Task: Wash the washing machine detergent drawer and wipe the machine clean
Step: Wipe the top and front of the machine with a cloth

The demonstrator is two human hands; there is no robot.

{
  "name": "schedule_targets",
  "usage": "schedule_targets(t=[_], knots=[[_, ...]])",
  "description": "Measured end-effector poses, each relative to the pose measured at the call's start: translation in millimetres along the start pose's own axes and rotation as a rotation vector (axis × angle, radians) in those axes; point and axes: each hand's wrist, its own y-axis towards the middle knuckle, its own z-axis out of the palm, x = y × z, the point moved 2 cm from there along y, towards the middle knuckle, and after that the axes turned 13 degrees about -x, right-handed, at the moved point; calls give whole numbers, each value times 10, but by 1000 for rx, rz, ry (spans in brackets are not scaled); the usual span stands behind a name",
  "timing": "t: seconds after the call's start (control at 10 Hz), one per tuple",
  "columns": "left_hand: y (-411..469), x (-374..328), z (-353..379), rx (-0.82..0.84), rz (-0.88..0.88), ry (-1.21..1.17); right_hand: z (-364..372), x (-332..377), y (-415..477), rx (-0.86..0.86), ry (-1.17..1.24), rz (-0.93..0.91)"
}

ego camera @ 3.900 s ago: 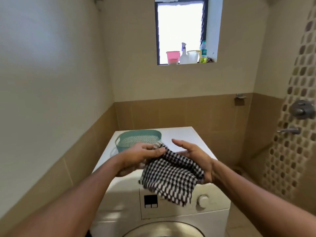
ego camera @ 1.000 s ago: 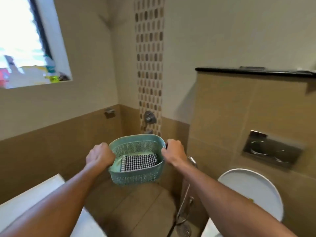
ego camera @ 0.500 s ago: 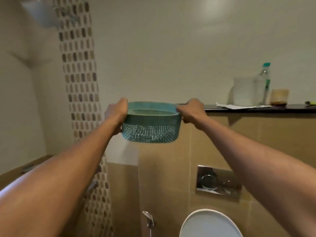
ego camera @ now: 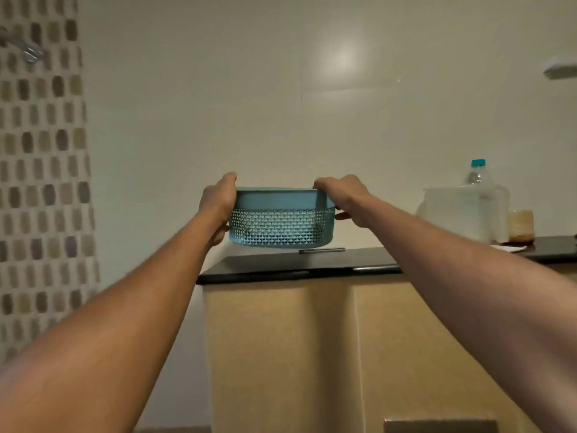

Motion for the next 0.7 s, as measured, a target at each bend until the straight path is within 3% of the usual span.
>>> schedule_targets(t=[0.3, 0.7], knots=[[435, 774, 156, 43, -58, 60, 463, -519, 197, -43, -67, 14], [396, 1005, 167, -70, 136, 225, 586, -581, 43, -229, -346, -131]])
